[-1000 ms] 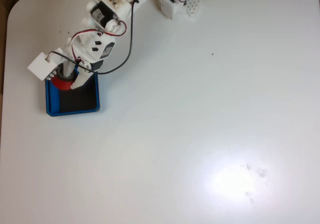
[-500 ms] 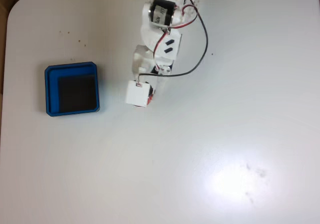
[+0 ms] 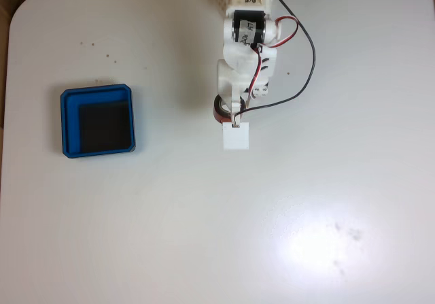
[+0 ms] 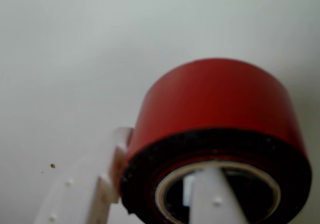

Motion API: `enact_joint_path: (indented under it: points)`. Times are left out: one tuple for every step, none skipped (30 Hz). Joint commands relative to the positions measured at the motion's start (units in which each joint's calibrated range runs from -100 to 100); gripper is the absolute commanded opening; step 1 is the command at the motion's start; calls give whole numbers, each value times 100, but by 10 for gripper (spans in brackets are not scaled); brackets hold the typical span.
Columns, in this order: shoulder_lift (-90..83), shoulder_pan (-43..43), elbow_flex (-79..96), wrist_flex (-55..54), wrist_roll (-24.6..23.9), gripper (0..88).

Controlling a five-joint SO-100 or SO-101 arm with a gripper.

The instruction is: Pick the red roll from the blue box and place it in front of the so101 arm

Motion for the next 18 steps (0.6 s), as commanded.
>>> enact_joint_path:
  points:
    - [-191,-284,307,81,-48,5]
    - [-191,-352,406,73,-57,5]
    - [-183,-411,469,73,-57,5]
    - [-175,-450,514,64,-66,5]
    - [-166,-460,523,40,-66,5]
    - [-158,-460,523,-51,-66,5]
    - [-158,-460,532,-183,-66,5]
    - [-150,-460,532,-373,-66,5]
    - [-141,-460,559,-563,-66,5]
    - [-141,-469,613,-744,-66,5]
    - [-141,-469,712,-893,-66,5]
    - [-141,-479,846,-1025,-66,5]
    - [-141,-528,1017,-1132,-66,5]
    - [-141,-567,1215,-1239,-66,5]
    - [-141,-606,1430,-1347,-66,5]
    - [-141,-616,1655,-1487,-66,5]
    - [-158,-626,1871,-1652,-66,5]
    - [-166,-626,2068,-1850,-66,5]
